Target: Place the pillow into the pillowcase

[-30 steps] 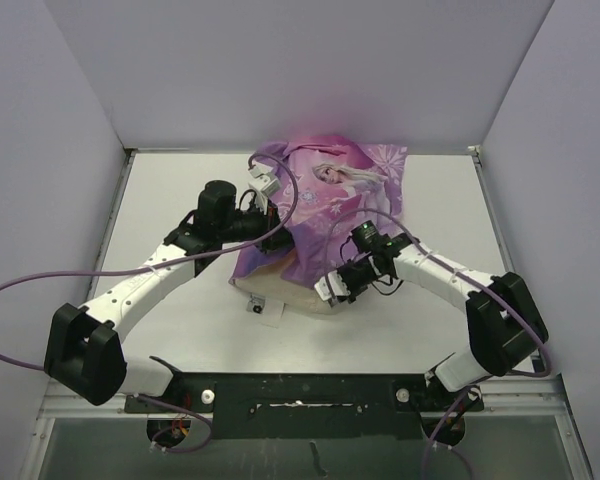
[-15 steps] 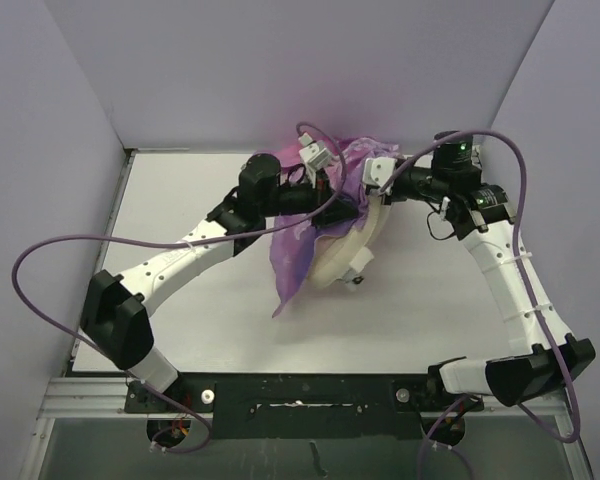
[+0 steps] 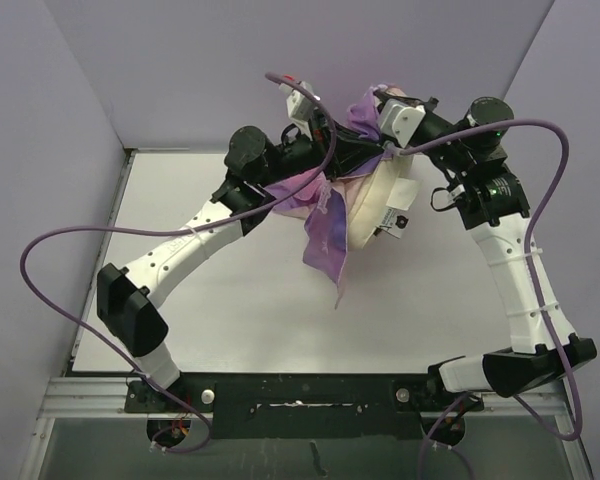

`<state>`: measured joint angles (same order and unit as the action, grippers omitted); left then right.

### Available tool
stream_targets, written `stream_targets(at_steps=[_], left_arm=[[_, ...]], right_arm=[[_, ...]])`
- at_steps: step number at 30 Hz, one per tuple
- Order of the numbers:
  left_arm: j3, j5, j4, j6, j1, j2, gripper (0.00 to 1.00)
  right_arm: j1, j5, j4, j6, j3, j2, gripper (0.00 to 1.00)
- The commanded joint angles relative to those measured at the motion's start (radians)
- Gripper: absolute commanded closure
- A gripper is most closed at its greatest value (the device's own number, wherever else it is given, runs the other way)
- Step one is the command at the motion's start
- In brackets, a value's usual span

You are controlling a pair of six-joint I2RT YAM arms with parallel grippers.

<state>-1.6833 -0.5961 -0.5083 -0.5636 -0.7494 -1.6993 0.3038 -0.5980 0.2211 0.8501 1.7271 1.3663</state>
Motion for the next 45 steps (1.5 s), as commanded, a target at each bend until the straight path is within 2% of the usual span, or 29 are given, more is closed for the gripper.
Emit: stream_targets(at_steps=[1, 6, 8, 11, 14, 16, 20, 23, 25, 29, 34, 38, 40, 45], left_arm=[[0.142, 0.023, -0.203, -0.118, 0.017, 0.168, 1.0], [0.399, 0.13, -0.03, -0.031, 0.071, 0.421, 1.0], [0.502, 0.204, 0.128, 0.02, 0.081, 0.538, 1.0], [0.598, 0.407, 0.396, 0.081, 0.081, 0.72, 1.0], [0.677, 0.6, 0.641, 0.052, 0.078, 0.877, 1.0], [0.719, 0.678, 0.761, 0.015, 0.078, 0.962, 1.0], [0.757, 0.69, 0.884, -0.026, 0.078, 0.995, 1.0], [0.766, 0.591, 0.859, -0.021, 0.078, 0.96, 1.0], [0.765, 0.517, 0.815, -0.005, 0.078, 0.922, 0.97], [0.697, 0.443, 0.825, 0.087, 0.069, 0.839, 0.82], [0.604, 0.532, 0.937, 0.241, 0.05, 0.83, 0.46], [0.592, 0.622, 0.967, 0.301, 0.049, 0.891, 0.25], [0.581, 0.672, 0.998, 0.32, 0.049, 0.899, 0.05], [0.538, 0.76, 1.068, 0.48, 0.014, 0.809, 0.02]], right_arm=[[0.176, -0.083, -0.277, -0.002, 0.029, 0.027, 1.0], [0.273, -0.099, -0.262, -0.03, -0.03, 0.091, 1.0], [0.291, -0.118, -0.258, -0.083, -0.034, 0.122, 1.0], [0.31, -0.158, -0.289, -0.178, -0.051, 0.175, 1.0], [0.357, -0.208, -0.354, -0.252, -0.083, 0.215, 1.0], [0.396, -0.234, -0.383, -0.299, -0.109, 0.237, 1.0], [0.445, -0.27, -0.422, -0.37, -0.171, 0.26, 1.0], [0.446, -0.255, -0.433, -0.402, -0.217, 0.258, 1.0], [0.434, -0.242, -0.43, -0.403, -0.242, 0.247, 1.0], [0.388, -0.234, -0.425, -0.425, -0.285, 0.216, 1.0], [0.359, -0.24, -0.451, -0.45, -0.343, 0.175, 1.0], [0.349, -0.244, -0.475, -0.473, -0.373, 0.168, 1.0], [0.347, -0.245, -0.491, -0.488, -0.381, 0.171, 1.0], [0.341, -0.251, -0.515, -0.519, -0.384, 0.183, 1.0]])
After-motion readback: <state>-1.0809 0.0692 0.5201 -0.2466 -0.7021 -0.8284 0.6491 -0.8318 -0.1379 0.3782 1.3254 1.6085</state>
